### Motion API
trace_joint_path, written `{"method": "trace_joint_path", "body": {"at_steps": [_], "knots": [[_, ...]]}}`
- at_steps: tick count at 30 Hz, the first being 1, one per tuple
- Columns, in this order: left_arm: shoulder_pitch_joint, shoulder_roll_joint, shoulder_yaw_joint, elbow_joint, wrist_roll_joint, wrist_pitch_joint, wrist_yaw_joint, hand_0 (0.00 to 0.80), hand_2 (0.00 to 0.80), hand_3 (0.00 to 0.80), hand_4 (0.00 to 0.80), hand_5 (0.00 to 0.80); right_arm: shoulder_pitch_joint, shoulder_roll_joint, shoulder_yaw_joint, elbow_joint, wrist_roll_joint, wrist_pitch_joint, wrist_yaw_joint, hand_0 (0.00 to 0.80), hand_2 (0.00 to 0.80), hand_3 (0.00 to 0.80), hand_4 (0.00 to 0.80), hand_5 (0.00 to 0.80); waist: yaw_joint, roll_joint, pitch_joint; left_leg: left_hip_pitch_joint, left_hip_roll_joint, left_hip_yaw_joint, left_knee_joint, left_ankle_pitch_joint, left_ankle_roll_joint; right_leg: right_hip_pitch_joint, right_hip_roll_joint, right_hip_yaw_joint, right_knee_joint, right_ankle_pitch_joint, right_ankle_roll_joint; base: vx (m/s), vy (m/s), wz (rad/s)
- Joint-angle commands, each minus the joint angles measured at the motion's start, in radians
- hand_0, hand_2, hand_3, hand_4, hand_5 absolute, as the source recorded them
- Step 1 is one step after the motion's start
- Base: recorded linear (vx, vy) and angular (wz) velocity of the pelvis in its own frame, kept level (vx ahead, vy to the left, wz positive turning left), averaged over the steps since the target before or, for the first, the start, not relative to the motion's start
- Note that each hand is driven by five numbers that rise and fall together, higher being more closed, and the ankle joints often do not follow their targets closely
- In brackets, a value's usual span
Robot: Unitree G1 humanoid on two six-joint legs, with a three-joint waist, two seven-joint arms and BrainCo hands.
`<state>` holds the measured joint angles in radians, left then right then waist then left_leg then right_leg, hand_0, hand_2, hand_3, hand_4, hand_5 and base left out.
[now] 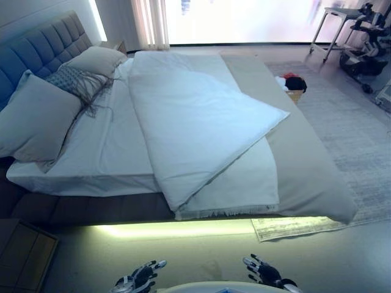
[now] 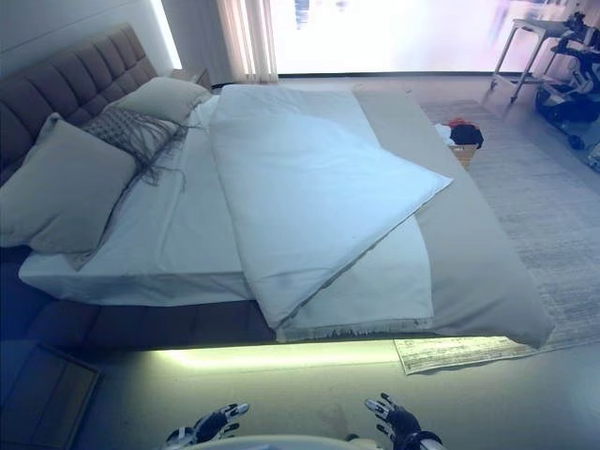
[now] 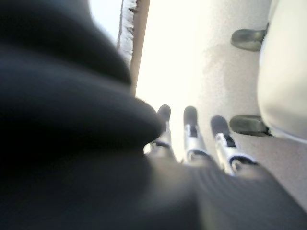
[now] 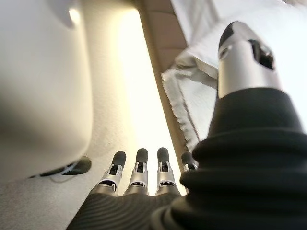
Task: Make the bed neatly
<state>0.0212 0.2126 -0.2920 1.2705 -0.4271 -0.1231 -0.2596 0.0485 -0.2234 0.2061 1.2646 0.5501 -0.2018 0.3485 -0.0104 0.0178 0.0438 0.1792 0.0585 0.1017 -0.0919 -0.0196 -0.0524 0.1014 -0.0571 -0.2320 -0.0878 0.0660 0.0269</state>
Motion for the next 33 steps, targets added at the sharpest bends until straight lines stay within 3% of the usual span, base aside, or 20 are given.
{"method": "trace_joint_path", "body": {"at_steps": [1, 5, 8, 13, 16, 19, 29, 31, 33], "knots": [[-0.066, -0.032, 0.03, 0.039, -0.028, -0.022, 0.03, 0.0, 0.0, 0.0, 0.0, 0.0, -0.067, 0.029, -0.013, 0.041, 0.016, -0.03, 0.045, 0.0, 0.0, 0.0, 0.0, 0.0, 0.005, -0.033, 0.039, -0.02, -0.088, 0.012, 0.005, -0.036, 0.064, 0.032, -0.019, 0.028, 0.036, -0.05, 0.072, 0.0, 0.0, 0.0], [-0.067, -0.039, 0.065, 0.051, -0.1, 0.003, 0.032, 0.0, 0.0, 0.0, 0.0, 0.0, -0.075, 0.036, 0.004, 0.045, -0.004, 0.003, 0.044, 0.0, 0.0, 0.0, 0.0, 0.0, 0.01, -0.031, 0.039, -0.02, -0.09, 0.007, 0.005, -0.035, 0.062, 0.036, -0.019, 0.022, 0.034, -0.051, 0.069, 0.0, 0.0, 0.0], [-0.064, -0.042, 0.063, 0.069, 0.013, 0.036, 0.11, 0.0, 0.0, 0.0, 0.0, 0.0, -0.087, 0.046, 0.02, 0.057, -0.016, 0.003, 0.019, 0.0, 0.0, 0.0, 0.0, 0.0, 0.015, -0.03, 0.035, -0.018, -0.09, 0.002, 0.005, -0.033, 0.061, 0.041, -0.02, 0.019, 0.03, -0.051, 0.067, 0.0, 0.0, 0.0], [-0.072, -0.048, 0.051, 0.085, -0.006, 0.087, 0.129, 0.0, 0.0, 0.0, 0.0, 0.0, -0.101, 0.041, 0.03, 0.055, -0.042, 0.02, -0.04, 0.0, 0.0, 0.0, 0.0, 0.0, 0.01, -0.026, 0.03, -0.014, -0.088, 0.006, 0.005, -0.033, 0.06, 0.046, -0.015, 0.024, 0.028, -0.053, 0.063, 0.006, 0.001, 0.0], [-0.078, -0.049, 0.046, 0.094, 0.053, 0.195, 0.155, 0.0, 0.0, 0.0, 0.0, 0.0, -0.103, 0.041, 0.035, 0.052, -0.049, -0.012, -0.041, 0.0, 0.0, 0.0, 0.0, 0.0, 0.008, -0.028, 0.032, -0.013, -0.086, 0.007, 0.005, -0.031, 0.06, 0.048, -0.013, 0.025, 0.026, -0.052, 0.063, 0.0, 0.0, 0.0], [-0.084, -0.052, 0.039, 0.112, 0.036, 0.223, 0.169, 0.0, 0.0, 0.0, 0.0, 0.0, -0.107, 0.043, 0.043, 0.049, -0.06, -0.006, -0.068, 0.0, 0.0, 0.0, 0.0, 0.0, 0.004, -0.029, 0.033, -0.012, -0.083, 0.011, 0.005, -0.031, 0.059, 0.047, -0.009, 0.03, 0.025, -0.051, 0.061, 0.006, -0.036, 0.0], [-0.082, -0.045, 0.081, 0.124, -0.001, 0.227, 0.226, 0.0, 0.0, 0.0, 0.0, 0.0, -0.115, 0.037, 0.03, 0.084, -0.109, 0.055, -0.144, 0.0, 0.0, 0.0, 0.0, 0.0, 0.006, -0.039, 0.04, -0.003, -0.073, 0.011, 0.006, -0.026, 0.055, 0.049, 0.01, 0.046, 0.022, -0.052, 0.05, 0.042, -0.06, 0.0], [-0.079, -0.04, 0.088, 0.122, 0.001, 0.227, 0.253, 0.0, 0.0, 0.0, 0.0, 0.0, -0.124, 0.033, 0.036, 0.079, -0.12, 0.045, -0.157, 0.0, 0.0, 0.0, 0.0, 0.0, 0.01, -0.046, 0.051, -0.024, -0.071, 0.009, 0.06, -0.036, 0.049, 0.038, 0.013, 0.055, 0.031, -0.052, 0.04, 0.019, -0.113, -0.01], [-0.082, -0.033, 0.104, 0.121, -0.006, 0.214, 0.26, 0.0, 0.0, 0.0, 0.0, 0.0, -0.142, 0.024, 0.041, 0.065, -0.114, 0.034, -0.154, 0.0, 0.0, 0.0, 0.0, 0.0, 0.013, -0.069, 0.075, -0.082, -0.068, 0.026, 0.212, -0.072, 0.044, 0.024, -0.001, 0.057, 0.045, -0.05, 0.024, -0.045, -0.122, -0.01]]}}
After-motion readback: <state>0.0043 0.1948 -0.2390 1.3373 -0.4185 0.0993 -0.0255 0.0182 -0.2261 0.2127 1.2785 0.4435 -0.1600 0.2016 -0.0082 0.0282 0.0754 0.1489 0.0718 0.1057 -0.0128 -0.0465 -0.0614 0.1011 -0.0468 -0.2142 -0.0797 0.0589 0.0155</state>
